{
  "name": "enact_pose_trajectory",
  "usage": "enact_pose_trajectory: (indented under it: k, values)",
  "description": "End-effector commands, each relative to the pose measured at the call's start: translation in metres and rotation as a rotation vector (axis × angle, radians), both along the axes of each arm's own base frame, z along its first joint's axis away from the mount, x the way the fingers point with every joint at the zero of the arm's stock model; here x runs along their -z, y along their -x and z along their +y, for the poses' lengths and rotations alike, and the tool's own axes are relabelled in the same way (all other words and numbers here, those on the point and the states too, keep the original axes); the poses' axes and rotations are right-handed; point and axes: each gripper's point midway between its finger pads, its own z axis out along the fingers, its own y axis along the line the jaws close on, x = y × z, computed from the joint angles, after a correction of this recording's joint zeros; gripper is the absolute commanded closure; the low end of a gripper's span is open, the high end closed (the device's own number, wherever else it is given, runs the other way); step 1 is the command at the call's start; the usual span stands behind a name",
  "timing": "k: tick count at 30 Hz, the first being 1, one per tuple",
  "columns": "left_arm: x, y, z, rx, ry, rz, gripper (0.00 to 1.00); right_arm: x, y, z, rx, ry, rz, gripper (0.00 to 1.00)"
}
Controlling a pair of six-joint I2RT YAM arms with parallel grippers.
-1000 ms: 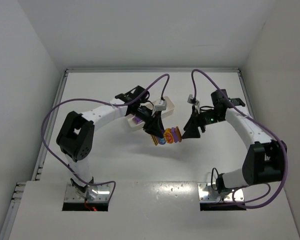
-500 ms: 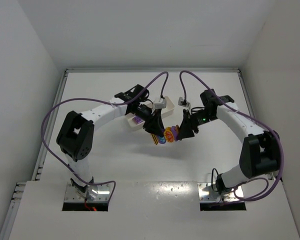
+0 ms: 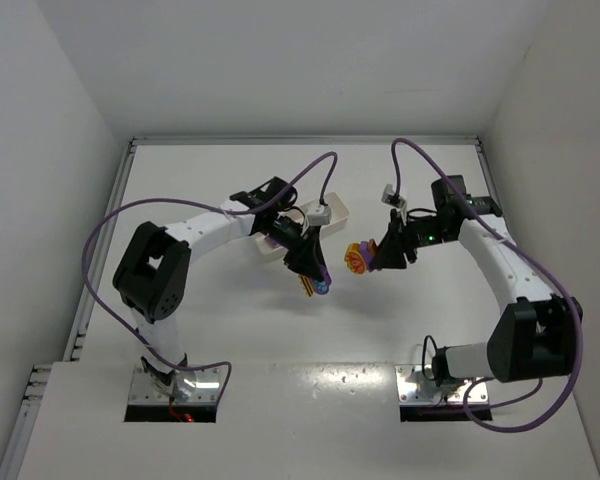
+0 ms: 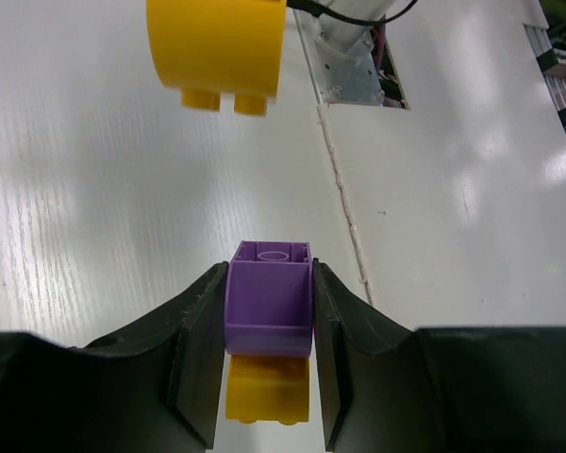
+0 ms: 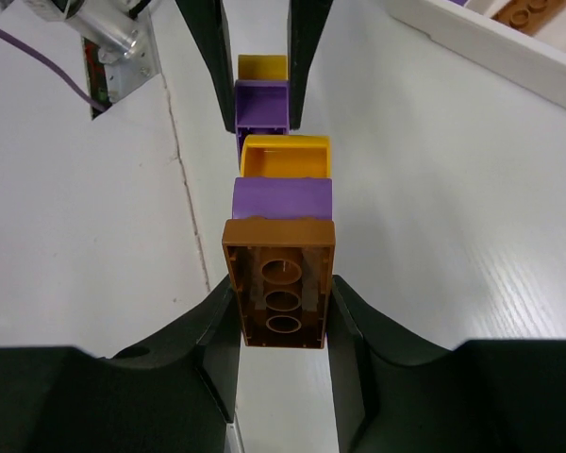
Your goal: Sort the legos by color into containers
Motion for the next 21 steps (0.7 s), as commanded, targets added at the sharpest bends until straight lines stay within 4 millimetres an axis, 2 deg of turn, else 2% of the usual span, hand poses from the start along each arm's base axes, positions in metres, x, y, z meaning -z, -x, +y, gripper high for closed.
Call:
enact_pose_trajectory:
  k: [1, 5, 9, 10, 11, 12, 13, 14, 16, 17, 19, 21]
  values:
    - [-0.013, 0.001, -0.002, 0.024, 0.049, -0.072, 0.88, 0.000, 0.002, -0.005, 0.003, 0.001, -0.043, 0.94]
    - [0.002, 0.005, 0.004, 0.003, -0.029, -0.139, 0.88, 0.010, -0.002, -0.020, 0.057, 0.057, -0.036, 0.94]
    - [0.016, 0.004, 0.006, -0.094, -0.098, -0.241, 0.89, 0.017, -0.012, -0.037, 0.141, 0.109, -0.044, 0.94]
    - [0.029, 0.013, 0.008, -0.109, -0.133, -0.236, 0.90, 0.018, -0.014, -0.041, 0.154, 0.119, -0.058, 0.94]
    - [0.026, 0.000, 0.008, -0.172, -0.151, -0.333, 0.90, 0.022, -0.016, -0.046, 0.177, 0.128, -0.050, 0.94]
    - [0.029, -0.002, 0.007, -0.204, -0.174, -0.368, 0.91, 0.020, -0.015, -0.045, 0.183, 0.127, -0.051, 0.94]
    - [0.037, 0.001, 0.009, -0.218, -0.199, -0.381, 0.91, 0.024, -0.017, -0.050, 0.201, 0.137, -0.051, 0.94]
    - [0.036, 0.002, 0.003, -0.232, -0.190, -0.402, 0.93, 0.024, -0.018, -0.053, 0.212, 0.138, -0.050, 0.94]
    - [0.036, -0.006, 0.005, -0.288, -0.214, -0.432, 0.93, 0.025, -0.019, -0.057, 0.225, 0.149, -0.049, 0.94]
    - [0.041, -0.002, 0.004, -0.289, -0.231, -0.431, 0.93, 0.025, -0.019, -0.057, 0.226, 0.149, -0.049, 0.94]
    - [0.050, -0.006, 0.004, -0.309, -0.267, -0.451, 0.94, 0.027, -0.018, -0.057, 0.224, 0.150, -0.029, 0.94]
    - [0.051, -0.006, 0.000, -0.326, -0.285, -0.476, 0.94, 0.027, -0.019, -0.060, 0.236, 0.150, -0.028, 0.94]
